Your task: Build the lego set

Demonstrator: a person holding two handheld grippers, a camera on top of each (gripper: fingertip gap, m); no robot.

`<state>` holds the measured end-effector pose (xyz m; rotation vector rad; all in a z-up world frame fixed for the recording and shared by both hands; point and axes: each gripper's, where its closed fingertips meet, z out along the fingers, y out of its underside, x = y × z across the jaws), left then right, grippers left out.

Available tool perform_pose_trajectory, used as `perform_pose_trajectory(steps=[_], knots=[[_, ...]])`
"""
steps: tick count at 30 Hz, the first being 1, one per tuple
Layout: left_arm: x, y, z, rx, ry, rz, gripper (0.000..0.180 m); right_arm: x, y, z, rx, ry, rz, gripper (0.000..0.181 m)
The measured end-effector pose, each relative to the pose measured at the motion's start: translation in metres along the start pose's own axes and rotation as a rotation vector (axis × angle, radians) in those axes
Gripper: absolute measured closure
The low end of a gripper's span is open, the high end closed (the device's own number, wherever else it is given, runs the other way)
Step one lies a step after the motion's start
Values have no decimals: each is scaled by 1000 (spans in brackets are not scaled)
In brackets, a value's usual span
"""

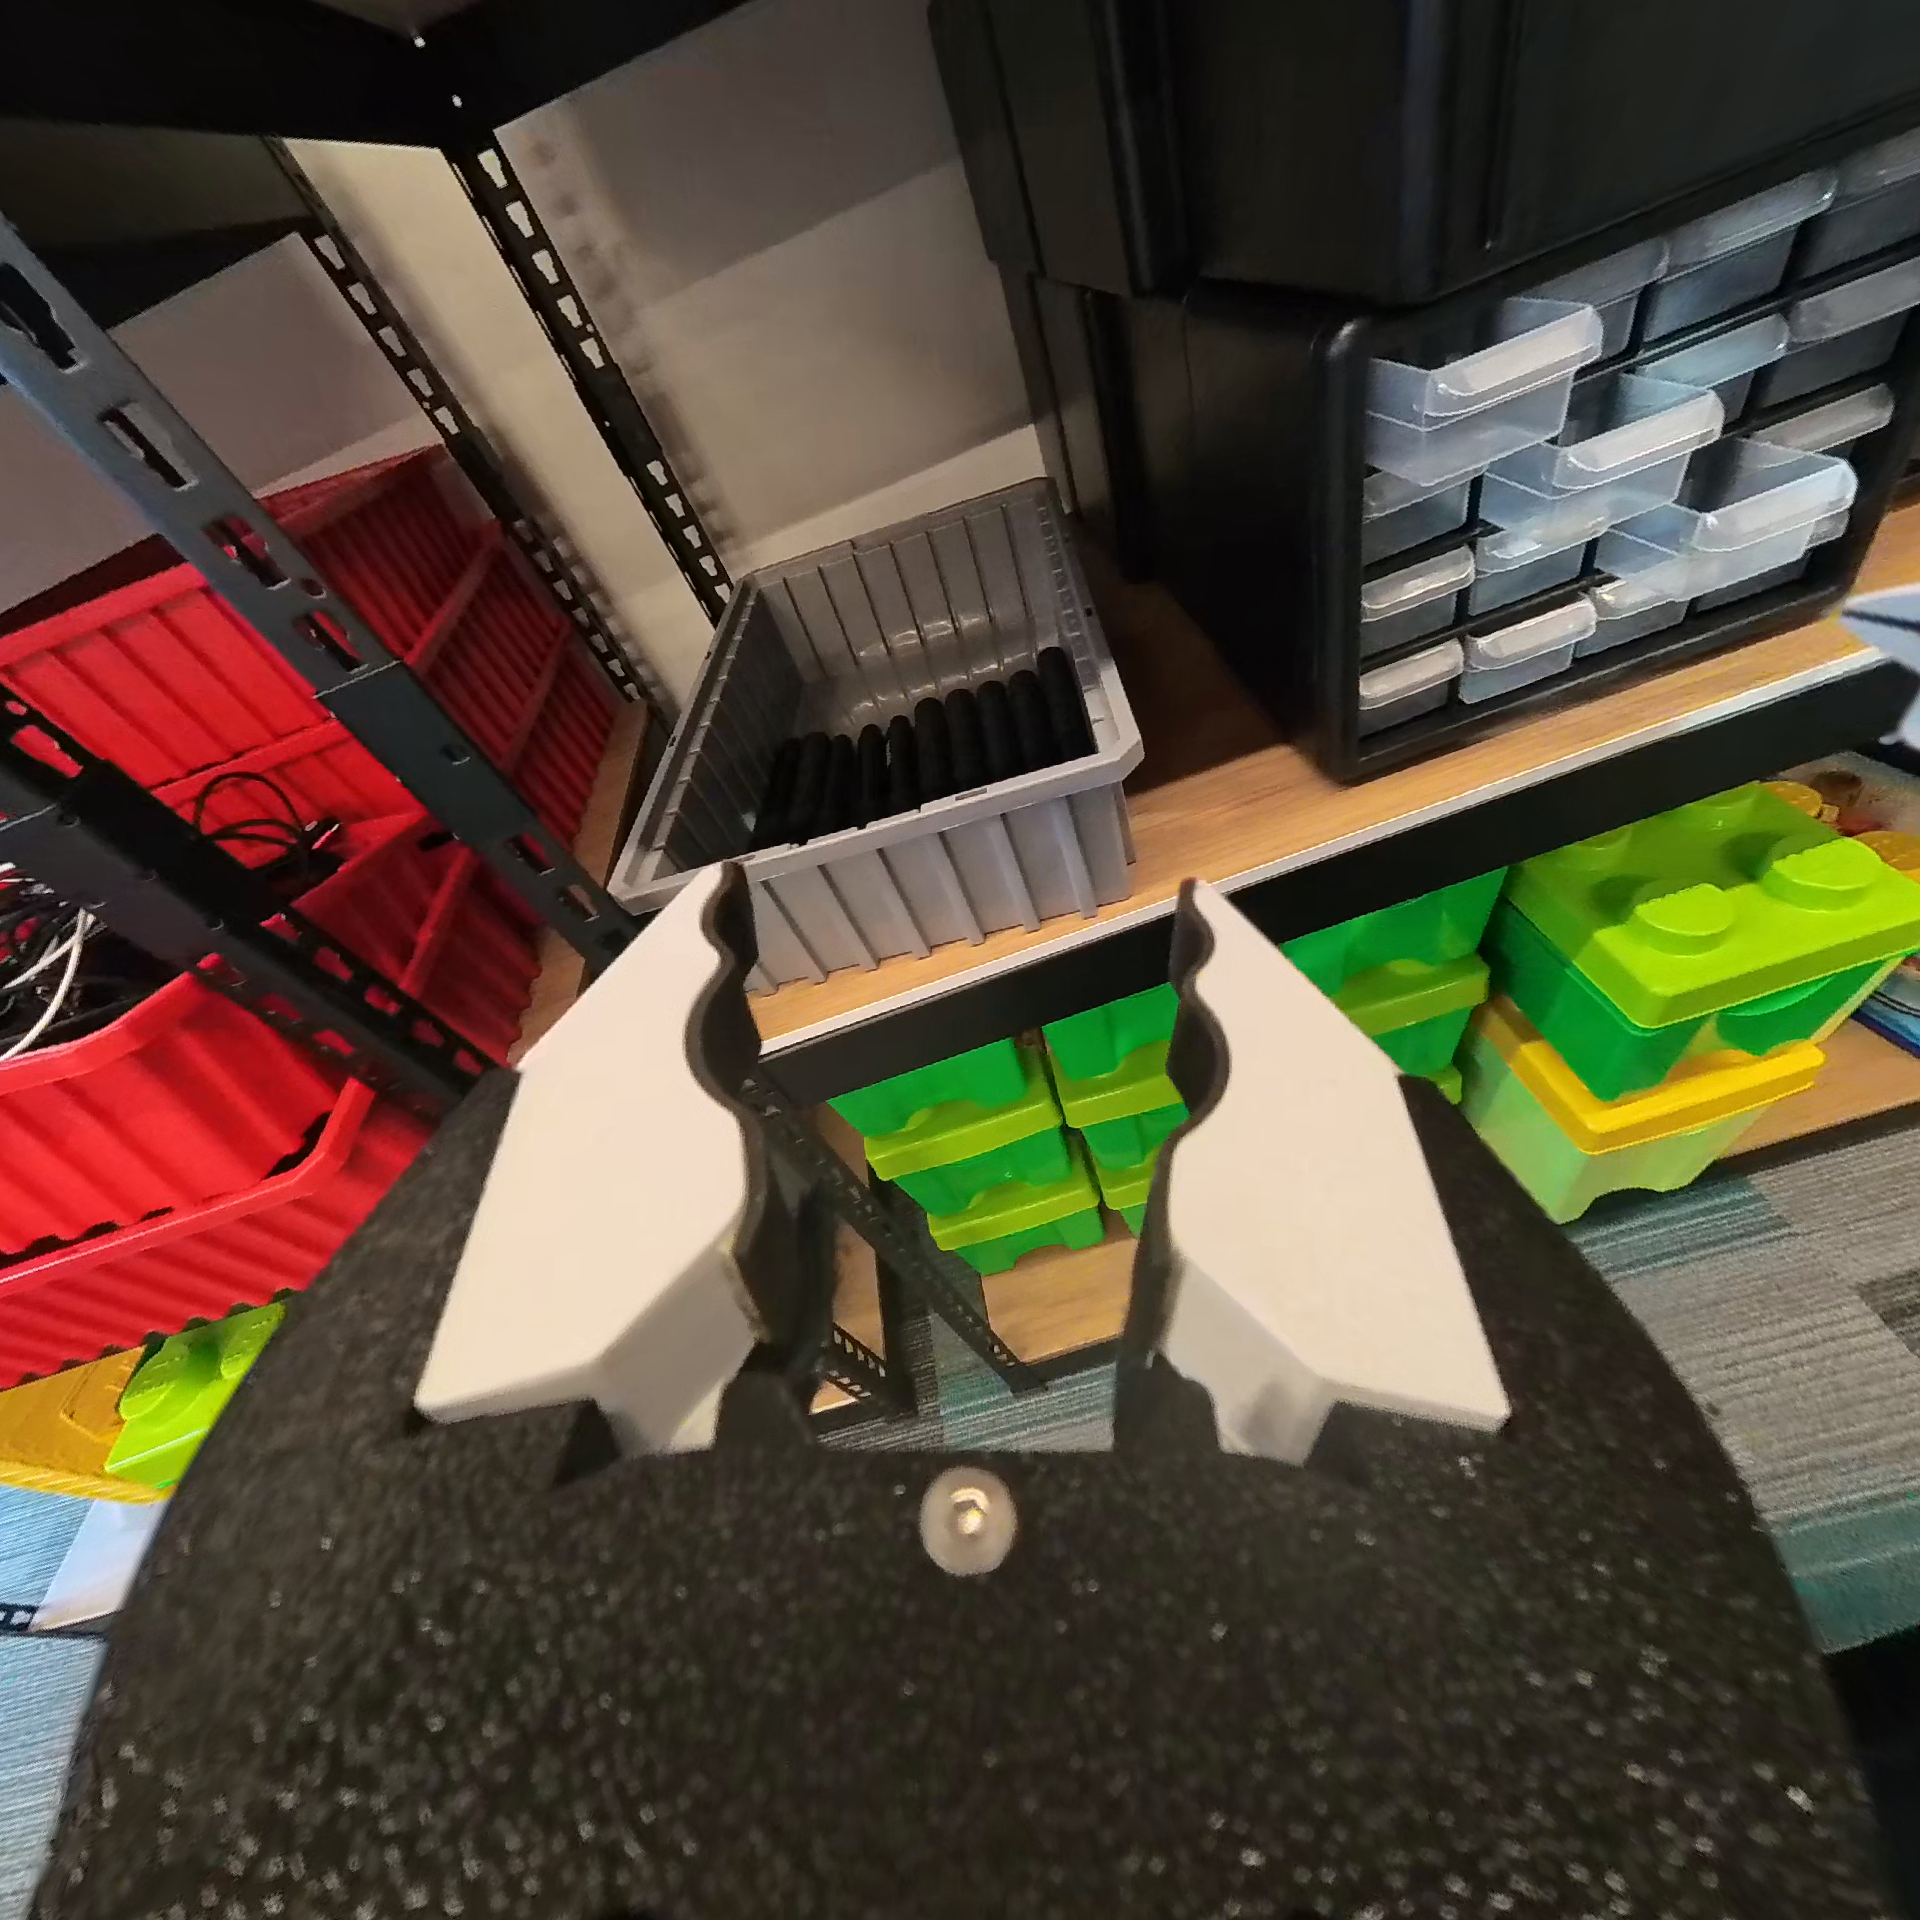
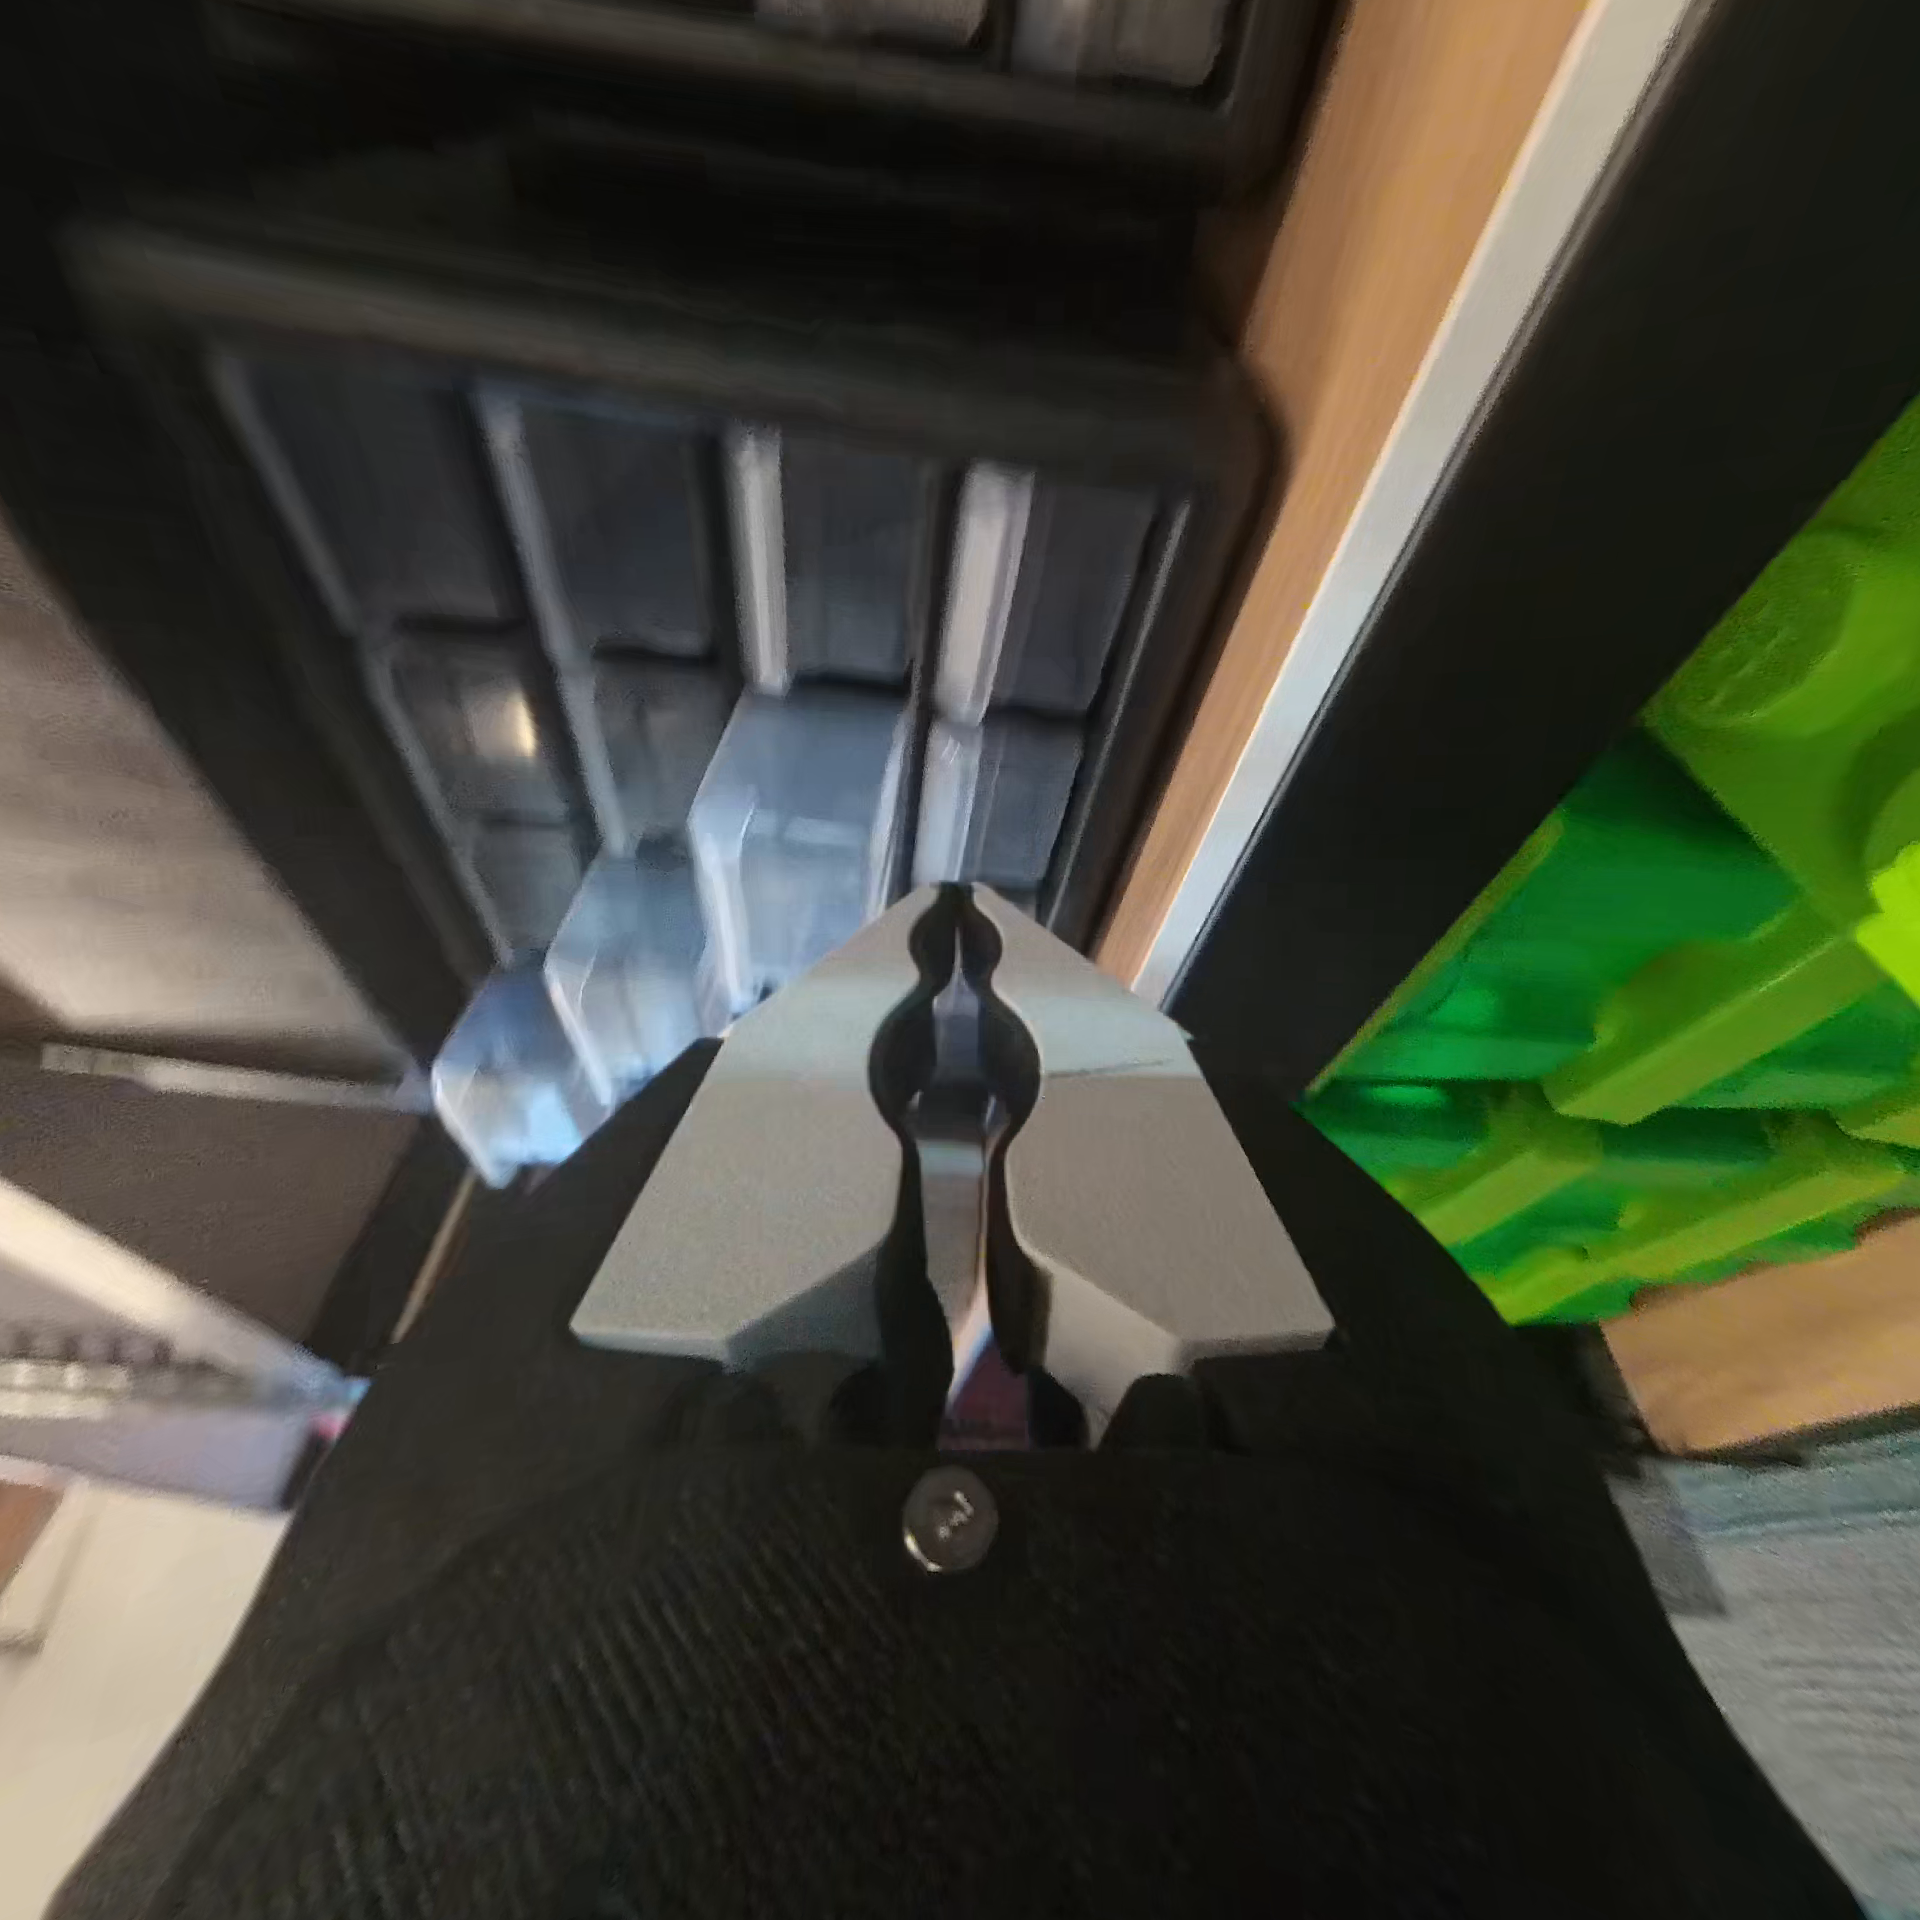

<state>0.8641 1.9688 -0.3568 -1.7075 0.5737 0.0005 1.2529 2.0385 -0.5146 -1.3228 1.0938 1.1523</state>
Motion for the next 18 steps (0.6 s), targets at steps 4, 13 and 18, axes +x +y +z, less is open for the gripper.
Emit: perform_pose_trajectory(steps=[4, 13, 18], knots=[[2, 2, -2, 0, -1, -13, 101, -25, 28, -13, -76, -66, -38, 181], [0, 2, -9, 7, -19, -17, 101, -38, 18, 33, -51, -79, -62, 181], [-6, 8, -17, -3, -41, -28, 102, -36, 14, 55, -37, -65, -38, 181]])
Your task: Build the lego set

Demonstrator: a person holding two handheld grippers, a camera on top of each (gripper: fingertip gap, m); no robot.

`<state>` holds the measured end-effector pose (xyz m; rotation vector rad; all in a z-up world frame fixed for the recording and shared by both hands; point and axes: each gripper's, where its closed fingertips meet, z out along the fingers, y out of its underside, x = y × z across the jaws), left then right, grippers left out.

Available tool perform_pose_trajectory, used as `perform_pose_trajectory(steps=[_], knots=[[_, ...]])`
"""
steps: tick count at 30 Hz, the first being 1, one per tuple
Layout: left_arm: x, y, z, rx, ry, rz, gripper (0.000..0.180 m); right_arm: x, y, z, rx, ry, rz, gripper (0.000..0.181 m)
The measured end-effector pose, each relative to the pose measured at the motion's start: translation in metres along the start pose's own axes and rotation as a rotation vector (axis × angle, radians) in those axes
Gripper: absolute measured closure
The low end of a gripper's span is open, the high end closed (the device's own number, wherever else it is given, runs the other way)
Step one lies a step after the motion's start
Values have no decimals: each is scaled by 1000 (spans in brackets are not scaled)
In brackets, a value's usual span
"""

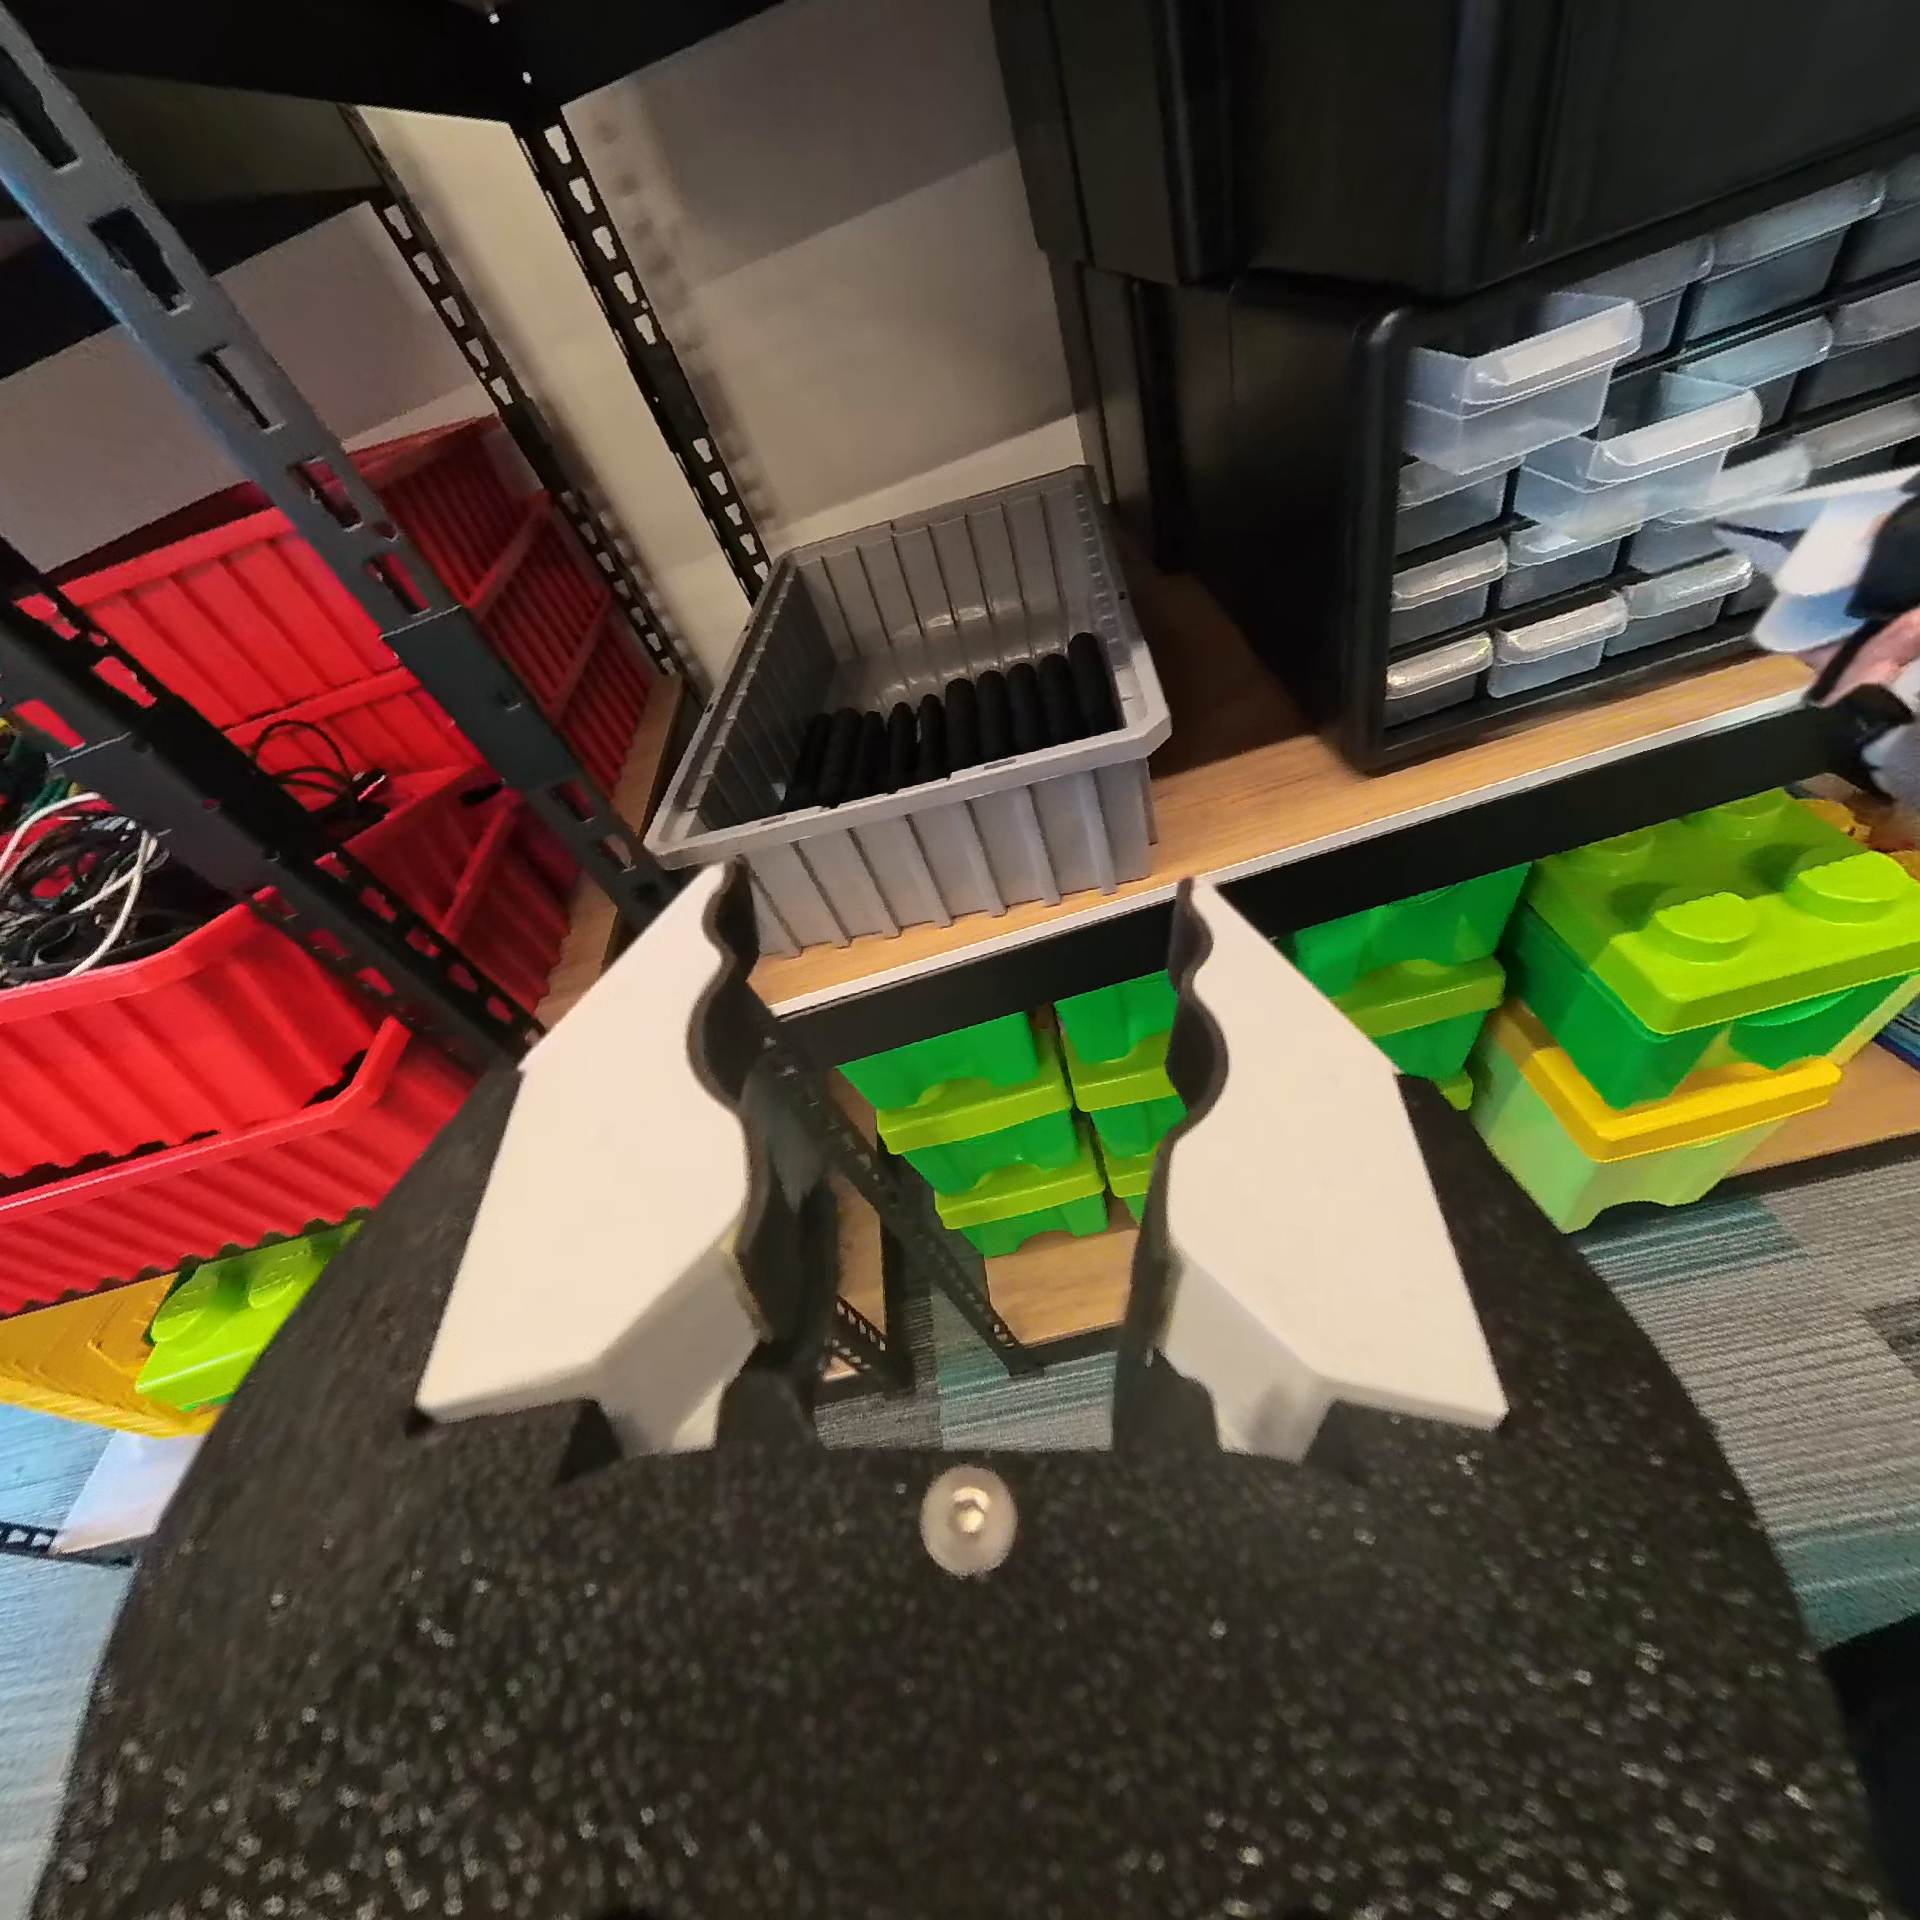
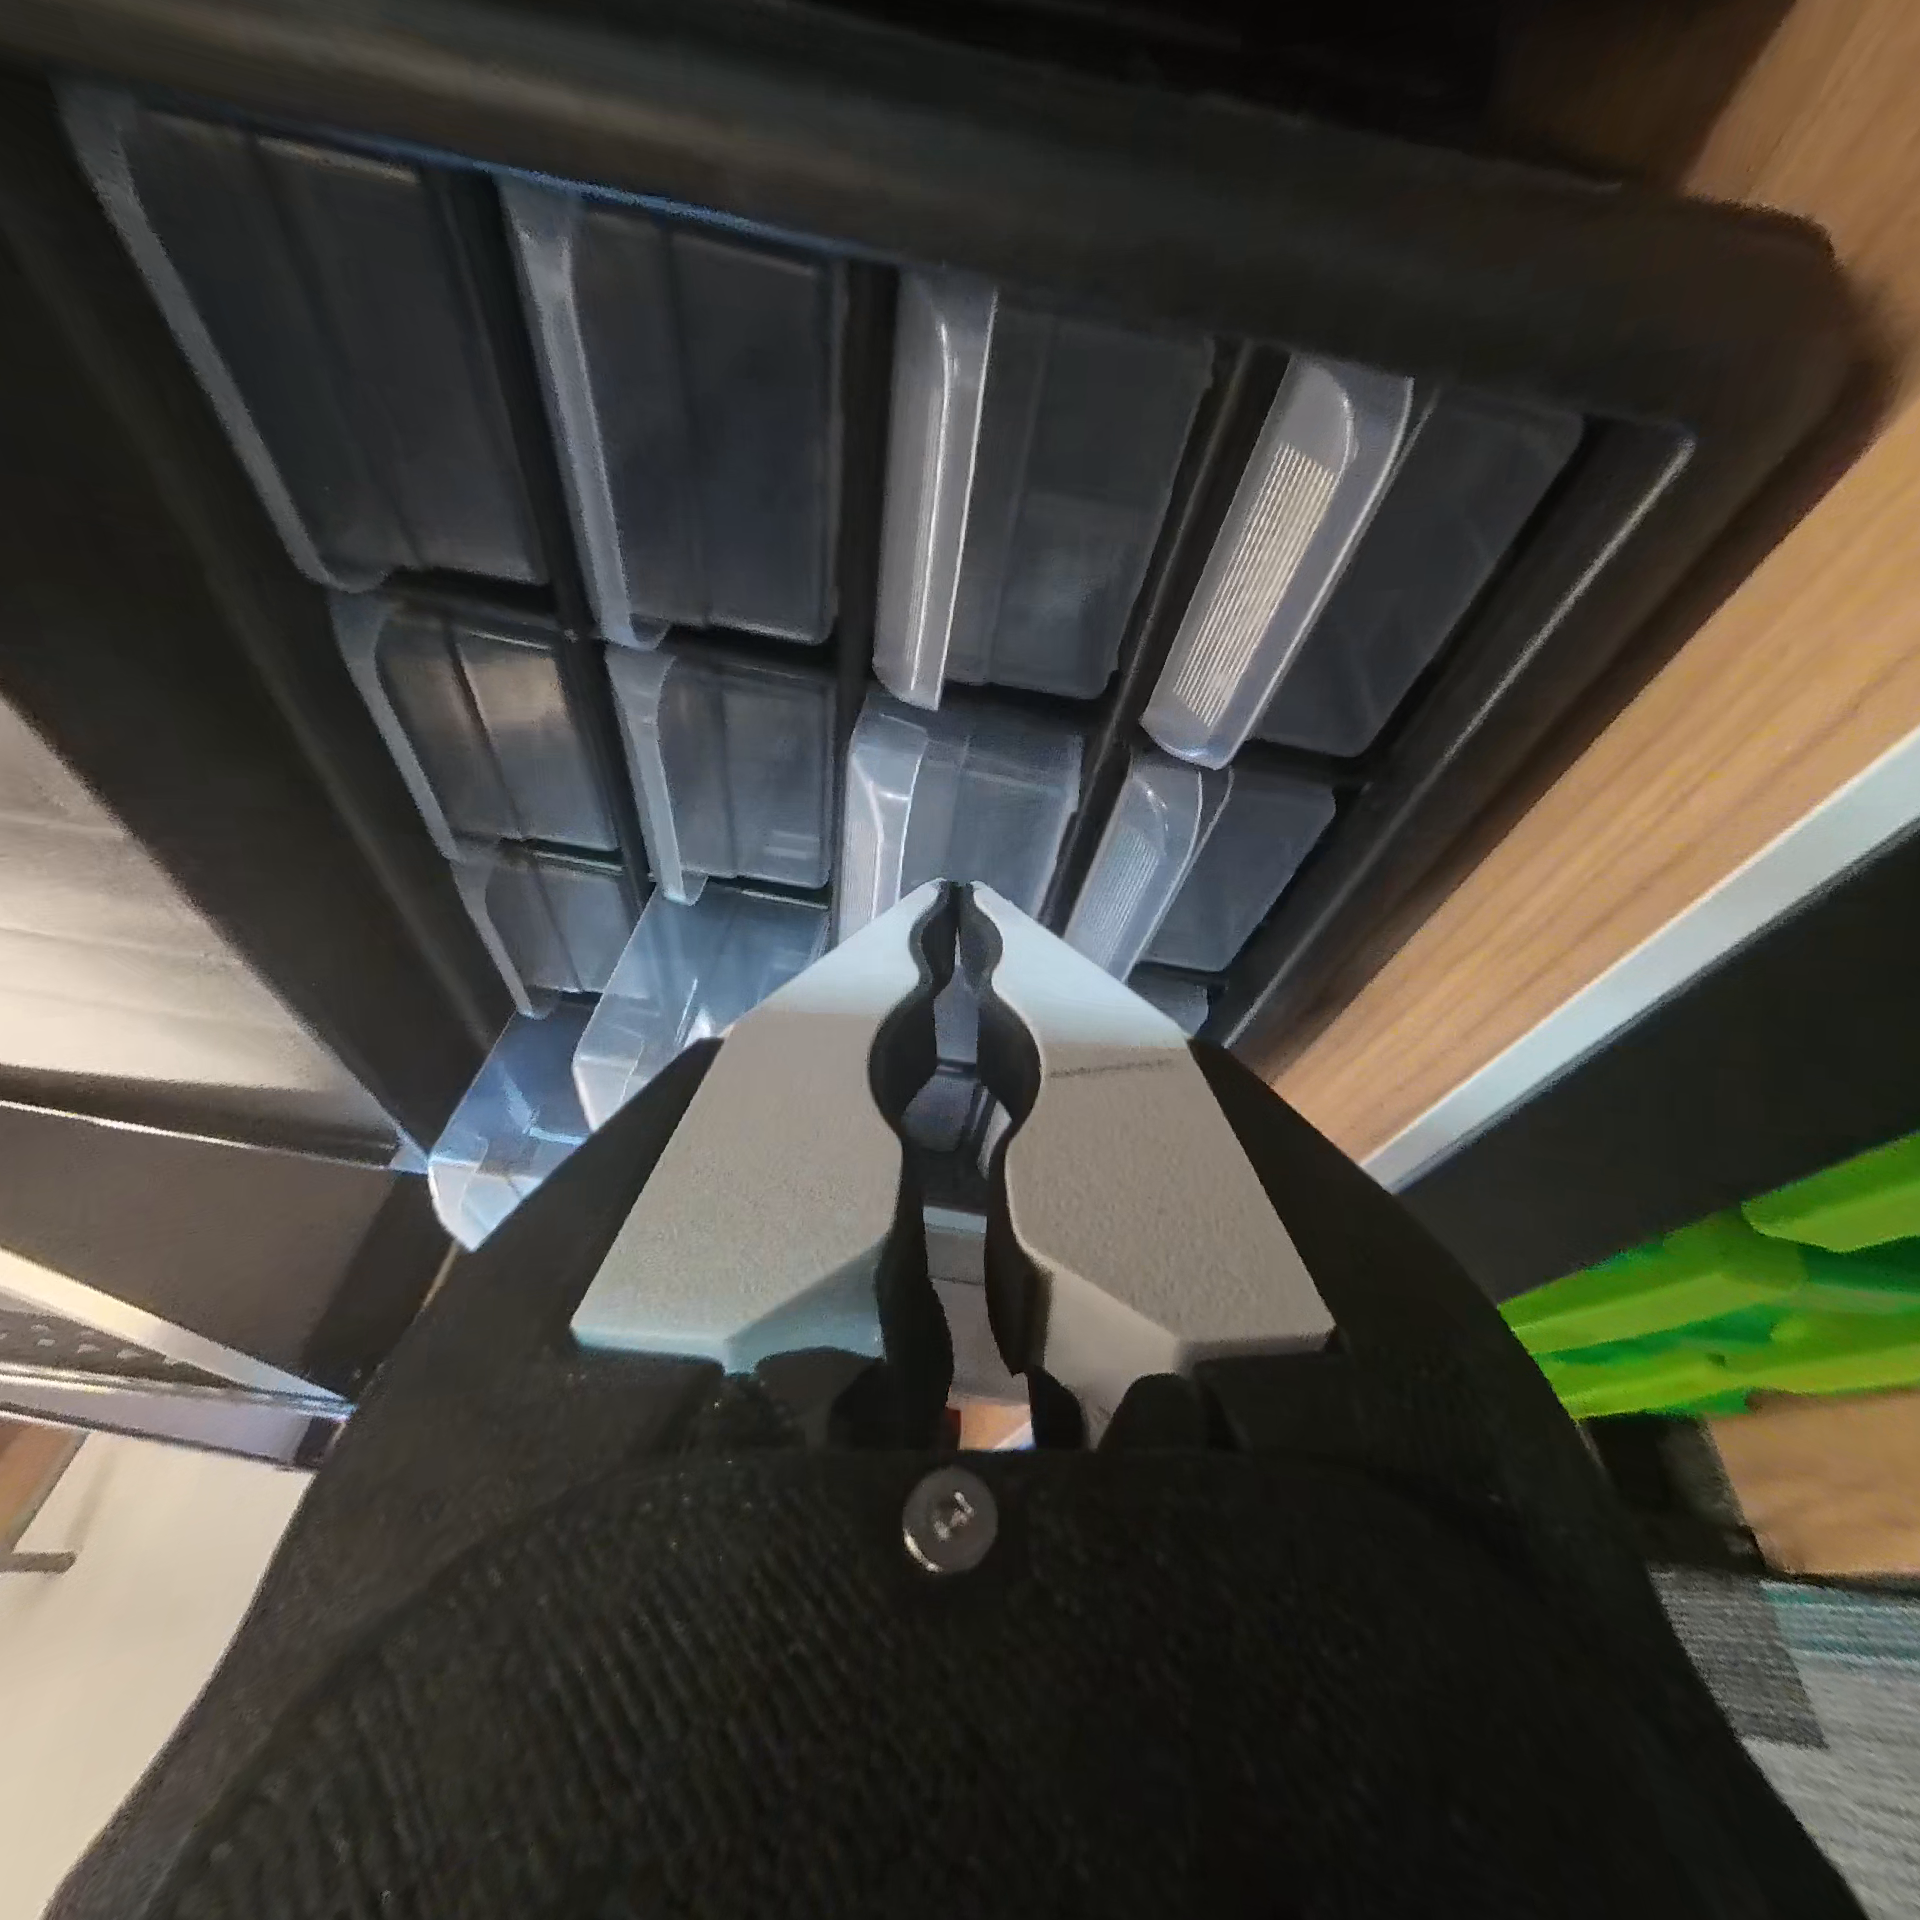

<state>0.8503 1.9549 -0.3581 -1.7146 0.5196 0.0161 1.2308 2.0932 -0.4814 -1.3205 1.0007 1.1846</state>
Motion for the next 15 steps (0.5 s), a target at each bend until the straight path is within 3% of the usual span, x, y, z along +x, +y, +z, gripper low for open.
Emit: perform_pose_trajectory(steps=[9, 15], knots=[[-3, 6, -8, -18, -6, -7, 102, 2, 1, 10, -20, 21, 42, 181], [-4, 3, -9, -6, -18, -16, 102, -23, 34, -37, -113, -44, -48, 181]])
